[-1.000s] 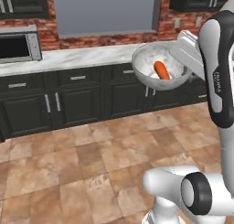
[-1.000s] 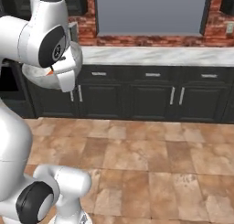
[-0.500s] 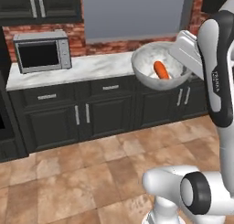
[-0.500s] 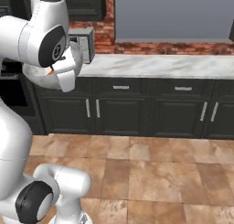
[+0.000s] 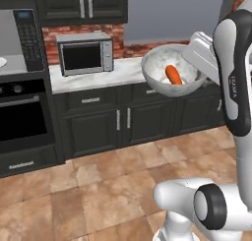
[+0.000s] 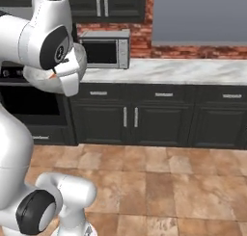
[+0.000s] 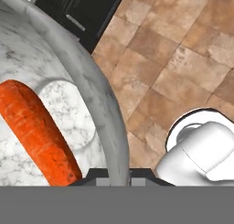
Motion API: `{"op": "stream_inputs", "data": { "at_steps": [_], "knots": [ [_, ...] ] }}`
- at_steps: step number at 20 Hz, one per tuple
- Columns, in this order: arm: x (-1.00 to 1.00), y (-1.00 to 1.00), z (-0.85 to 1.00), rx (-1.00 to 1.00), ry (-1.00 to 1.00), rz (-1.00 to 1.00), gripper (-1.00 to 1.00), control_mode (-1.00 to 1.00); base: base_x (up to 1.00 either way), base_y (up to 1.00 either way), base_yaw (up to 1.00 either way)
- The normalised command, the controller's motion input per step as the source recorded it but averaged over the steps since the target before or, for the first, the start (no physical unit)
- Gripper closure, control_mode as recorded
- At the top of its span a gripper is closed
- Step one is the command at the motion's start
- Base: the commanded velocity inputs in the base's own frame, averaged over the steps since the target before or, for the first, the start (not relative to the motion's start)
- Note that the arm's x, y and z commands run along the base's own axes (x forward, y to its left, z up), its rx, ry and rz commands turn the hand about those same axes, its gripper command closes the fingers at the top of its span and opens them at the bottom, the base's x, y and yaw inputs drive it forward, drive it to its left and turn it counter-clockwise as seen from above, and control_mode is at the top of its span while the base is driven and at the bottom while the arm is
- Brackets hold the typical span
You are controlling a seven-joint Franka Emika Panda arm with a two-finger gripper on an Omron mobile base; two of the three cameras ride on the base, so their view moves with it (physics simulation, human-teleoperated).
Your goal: Pick the carrot from the sink and place it in the bowl. Then pick the bowl and place it in the microwave. Then close the microwave door and press the start button.
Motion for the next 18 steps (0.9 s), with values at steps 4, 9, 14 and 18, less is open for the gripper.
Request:
{"op": "stream_inputs", "data": {
  "at_steps": [4,9,14,18],
  "knots": [
    [0.00,0.00,0.00,0.00,0.00,0.00,1.00,1.00,0.55,1.00,0.00],
    [0.00,0.00,0.00,0.00,0.00,0.00,1.00,1.00,0.66,1.00,0.00],
    [0.00,0.00,0.00,0.00,0.00,0.00,1.00,1.00,0.75,1.00,0.00],
    [0.00,0.00,0.00,0.00,0.00,0.00,1.00,1.00,0.78,1.00,0.12]
  ]
}}
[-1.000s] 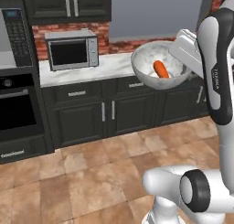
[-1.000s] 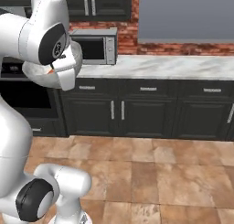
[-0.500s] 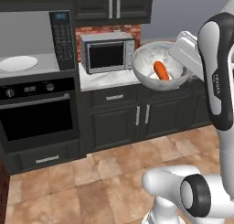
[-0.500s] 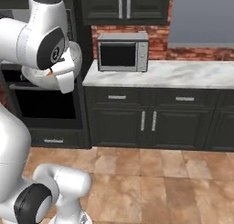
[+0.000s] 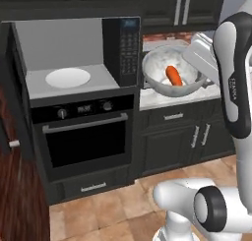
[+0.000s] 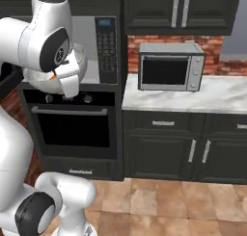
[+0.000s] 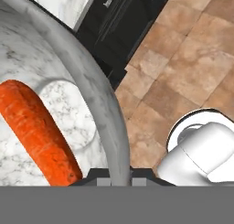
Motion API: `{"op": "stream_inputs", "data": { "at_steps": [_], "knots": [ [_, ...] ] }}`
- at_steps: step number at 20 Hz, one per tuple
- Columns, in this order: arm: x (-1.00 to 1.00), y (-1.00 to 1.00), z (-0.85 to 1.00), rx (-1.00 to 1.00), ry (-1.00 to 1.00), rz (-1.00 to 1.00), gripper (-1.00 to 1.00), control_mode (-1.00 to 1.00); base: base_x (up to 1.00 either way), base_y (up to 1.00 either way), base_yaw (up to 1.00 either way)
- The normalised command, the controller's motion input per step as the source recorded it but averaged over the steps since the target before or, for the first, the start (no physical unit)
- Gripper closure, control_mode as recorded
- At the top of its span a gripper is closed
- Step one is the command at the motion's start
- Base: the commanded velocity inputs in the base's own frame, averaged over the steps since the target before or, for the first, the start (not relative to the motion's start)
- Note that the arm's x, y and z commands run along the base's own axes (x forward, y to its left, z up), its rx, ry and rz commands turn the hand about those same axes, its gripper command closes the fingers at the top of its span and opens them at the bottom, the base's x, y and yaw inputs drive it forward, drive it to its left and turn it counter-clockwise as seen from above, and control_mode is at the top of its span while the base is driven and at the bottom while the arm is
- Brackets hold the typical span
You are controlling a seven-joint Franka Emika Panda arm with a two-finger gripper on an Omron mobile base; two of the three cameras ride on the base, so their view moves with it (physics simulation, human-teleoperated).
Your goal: Pick the carrot from the sink and place it in the bowl. Then pick the bowl and place it in the microwave. Then close the microwave door and press the start button.
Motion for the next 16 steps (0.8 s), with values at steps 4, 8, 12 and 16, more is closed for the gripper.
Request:
{"op": "stream_inputs", "data": {
  "at_steps": [4,8,12,16],
  "knots": [
    [0.00,0.00,0.00,0.00,0.00,0.00,1.00,1.00,0.65,0.91,0.20],
    [0.00,0.00,0.00,0.00,0.00,0.00,1.00,1.00,0.71,0.27,0.29],
    [0.00,0.00,0.00,0.00,0.00,0.00,1.00,1.00,0.76,-0.21,0.37],
    [0.00,0.00,0.00,0.00,0.00,0.00,1.00,1.00,0.51,-0.33,0.27]
  ]
}}
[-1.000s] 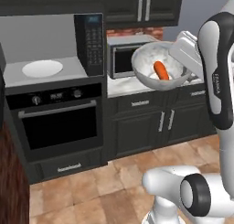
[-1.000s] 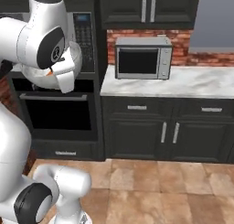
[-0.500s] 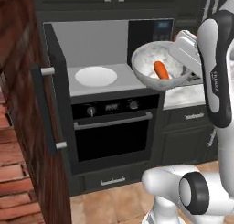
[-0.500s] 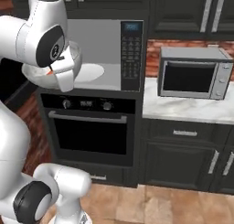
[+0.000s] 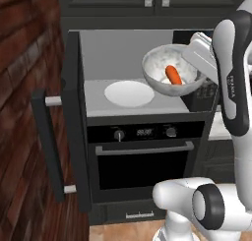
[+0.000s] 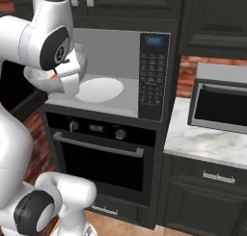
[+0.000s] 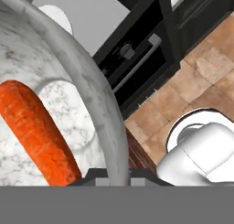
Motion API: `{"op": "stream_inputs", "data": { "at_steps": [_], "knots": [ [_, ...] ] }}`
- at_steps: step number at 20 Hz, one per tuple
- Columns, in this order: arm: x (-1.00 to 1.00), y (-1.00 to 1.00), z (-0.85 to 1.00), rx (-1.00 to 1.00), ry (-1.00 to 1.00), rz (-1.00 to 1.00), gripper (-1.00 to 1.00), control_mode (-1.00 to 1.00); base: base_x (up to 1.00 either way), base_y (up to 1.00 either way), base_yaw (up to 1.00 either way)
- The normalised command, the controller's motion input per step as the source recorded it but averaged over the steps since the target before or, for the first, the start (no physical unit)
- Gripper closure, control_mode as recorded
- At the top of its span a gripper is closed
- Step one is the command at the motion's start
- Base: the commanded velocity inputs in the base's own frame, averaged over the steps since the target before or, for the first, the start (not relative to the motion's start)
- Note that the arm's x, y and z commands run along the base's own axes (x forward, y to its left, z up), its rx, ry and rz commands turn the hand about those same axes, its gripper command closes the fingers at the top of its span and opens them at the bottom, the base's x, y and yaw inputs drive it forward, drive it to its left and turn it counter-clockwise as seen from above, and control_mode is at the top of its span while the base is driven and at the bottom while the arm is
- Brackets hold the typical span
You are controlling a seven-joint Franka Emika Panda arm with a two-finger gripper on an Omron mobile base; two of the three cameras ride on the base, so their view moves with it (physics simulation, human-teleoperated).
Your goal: Pick the carrot from the sink and place it in the bowl. Then pick the bowl and place it in the microwave. Then close the microwave door and press the start button.
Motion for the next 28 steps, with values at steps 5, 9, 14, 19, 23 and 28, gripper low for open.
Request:
{"op": "stream_inputs", "data": {
  "at_steps": [5,9,14,19,23,28],
  "knots": [
    [0.00,0.00,0.00,0.00,0.00,0.00,1.00,1.00,-0.56,-0.28,-0.13],
    [0.00,0.00,0.00,0.00,0.00,0.00,1.00,1.00,-0.25,-0.02,-0.21],
    [0.00,0.00,0.00,0.00,0.00,0.00,1.00,1.00,0.15,0.03,-0.06],
    [0.23,0.22,-0.18,0.00,0.01,0.00,1.00,-1.00,0.16,0.17,0.00],
    [0.87,0.65,-0.62,0.00,0.11,-0.10,1.00,-1.00,0.00,0.00,0.00],
    [0.97,0.48,-0.58,0.00,0.22,-0.27,1.00,-1.00,0.00,0.00,0.00]
  ]
}}
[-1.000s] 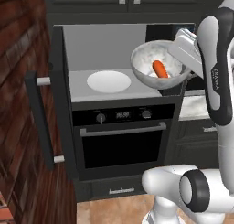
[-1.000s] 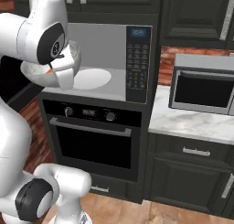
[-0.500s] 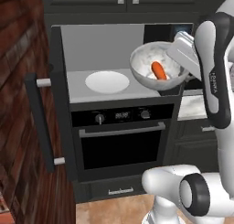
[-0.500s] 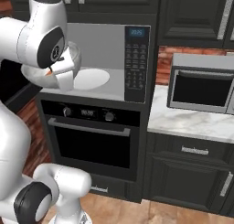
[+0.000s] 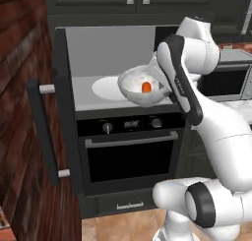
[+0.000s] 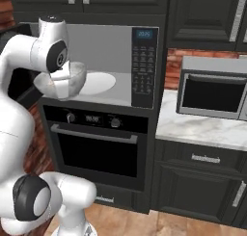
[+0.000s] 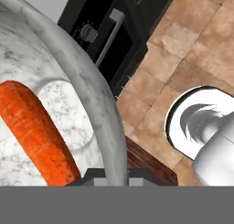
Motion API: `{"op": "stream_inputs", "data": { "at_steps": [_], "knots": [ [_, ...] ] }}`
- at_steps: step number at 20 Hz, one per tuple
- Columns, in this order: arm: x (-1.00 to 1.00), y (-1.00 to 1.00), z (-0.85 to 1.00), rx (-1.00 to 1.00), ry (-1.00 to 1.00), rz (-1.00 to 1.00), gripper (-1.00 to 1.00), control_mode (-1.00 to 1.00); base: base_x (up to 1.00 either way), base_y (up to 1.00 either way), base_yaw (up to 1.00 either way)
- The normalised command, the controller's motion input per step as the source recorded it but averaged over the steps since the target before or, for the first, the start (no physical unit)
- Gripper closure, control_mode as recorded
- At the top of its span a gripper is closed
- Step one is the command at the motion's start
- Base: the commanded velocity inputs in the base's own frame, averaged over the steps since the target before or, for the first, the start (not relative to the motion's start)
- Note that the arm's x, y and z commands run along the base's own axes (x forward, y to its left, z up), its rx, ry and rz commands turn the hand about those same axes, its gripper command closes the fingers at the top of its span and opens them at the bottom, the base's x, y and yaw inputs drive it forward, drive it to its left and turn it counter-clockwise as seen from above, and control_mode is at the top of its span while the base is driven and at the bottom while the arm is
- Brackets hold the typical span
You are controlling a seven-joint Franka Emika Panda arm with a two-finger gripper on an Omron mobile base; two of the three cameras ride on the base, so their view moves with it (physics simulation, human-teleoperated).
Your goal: Pick the carrot from the sink and place it in the bowl. Then pick the bowl and place it in the microwave. Then close the microwave door and press the start button.
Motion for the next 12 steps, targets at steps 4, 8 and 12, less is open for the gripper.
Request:
{"op": "stream_inputs", "data": {
  "at_steps": [4,8,12],
  "knots": [
    [1.00,0.32,-0.27,0.00,0.19,-0.24,1.00,-1.00,0.00,0.00,0.00],
    [1.00,0.03,-0.15,0.07,0.04,-0.15,1.00,-1.00,0.00,0.00,0.00],
    [0.97,0.02,-0.52,0.08,-0.01,-0.06,1.00,-1.00,0.00,0.00,0.00]
  ]
}}
